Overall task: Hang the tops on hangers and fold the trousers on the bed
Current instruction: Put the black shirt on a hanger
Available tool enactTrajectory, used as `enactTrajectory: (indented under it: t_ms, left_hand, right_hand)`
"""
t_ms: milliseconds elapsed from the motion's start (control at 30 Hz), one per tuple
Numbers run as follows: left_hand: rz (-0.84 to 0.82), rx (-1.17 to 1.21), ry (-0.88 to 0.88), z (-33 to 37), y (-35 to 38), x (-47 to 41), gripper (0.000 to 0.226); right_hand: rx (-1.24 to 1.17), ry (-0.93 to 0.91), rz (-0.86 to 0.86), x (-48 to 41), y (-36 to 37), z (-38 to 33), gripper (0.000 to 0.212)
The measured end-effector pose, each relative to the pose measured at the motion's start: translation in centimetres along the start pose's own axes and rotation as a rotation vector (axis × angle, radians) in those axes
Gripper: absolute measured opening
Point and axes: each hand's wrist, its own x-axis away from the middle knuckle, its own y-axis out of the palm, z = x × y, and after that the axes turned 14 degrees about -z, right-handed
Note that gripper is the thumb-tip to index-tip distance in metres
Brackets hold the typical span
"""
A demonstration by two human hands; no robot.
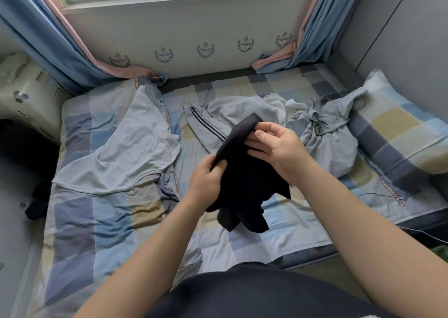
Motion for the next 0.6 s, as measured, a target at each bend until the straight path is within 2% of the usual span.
enactTrajectory:
  t_ms: [67, 167, 200, 267, 300, 333, 400, 433, 500, 600]
  left_hand:
    - [0.029, 0.246, -0.011, 1.3, -0.4, 0.0, 0.019]
    - [0.060, 0.509, -0.090, 3.0, -0.9, -0.2, 0.022]
    - [0.063, 0.560, -0.126, 3.4, -1.0, -0.2, 0.023]
    - [0.051, 0.620, -0.178, 4.2, -0.9, -0.3, 0.024]
    - [0.032, 0.627, -0.195, 4.4, -0.8, -0.5, 0.024]
    - [0.009, 0.622, -0.214, 4.7, -0.8, -0.6, 0.023]
    - [-0.022, 0.588, -0.247, 5.0, -1.0, -1.0, 0.022]
    - [-0.021, 0.573, -0.257, 5.0, -1.2, -1.3, 0.021]
    - [0.012, 0.591, -0.276, 4.9, -2.0, -1.8, 0.020]
    - [0.042, 0.641, -0.197, 4.8, -3.4, -2.2, 0.019]
  right_hand:
    - [0.155, 0.007, -0.072, 1.5, -1.6, 1.0, 0.037]
    - [0.428, 0.124, -0.249, 4.5, -2.8, 3.7, 0.095]
    - [0.497, 0.159, -0.308, 5.4, -2.5, 4.9, 0.108]
    - [0.658, 0.158, -0.335, 6.2, -1.5, 7.8, 0.116]
    - [0.687, 0.142, -0.283, 6.2, -0.7, 8.8, 0.109]
    - [0.660, 0.103, -0.213, 5.9, -0.2, 9.5, 0.092]
    - [0.624, 0.026, -0.069, 5.0, -0.1, 9.6, 0.044]
    - [0.655, -0.008, -0.012, 4.6, -0.2, 8.9, 0.030]
    - [0.710, -0.063, 0.020, 3.9, -0.9, 7.0, 0.023]
    - [0.747, -0.124, 0.097, 3.3, -1.4, 3.4, 0.016]
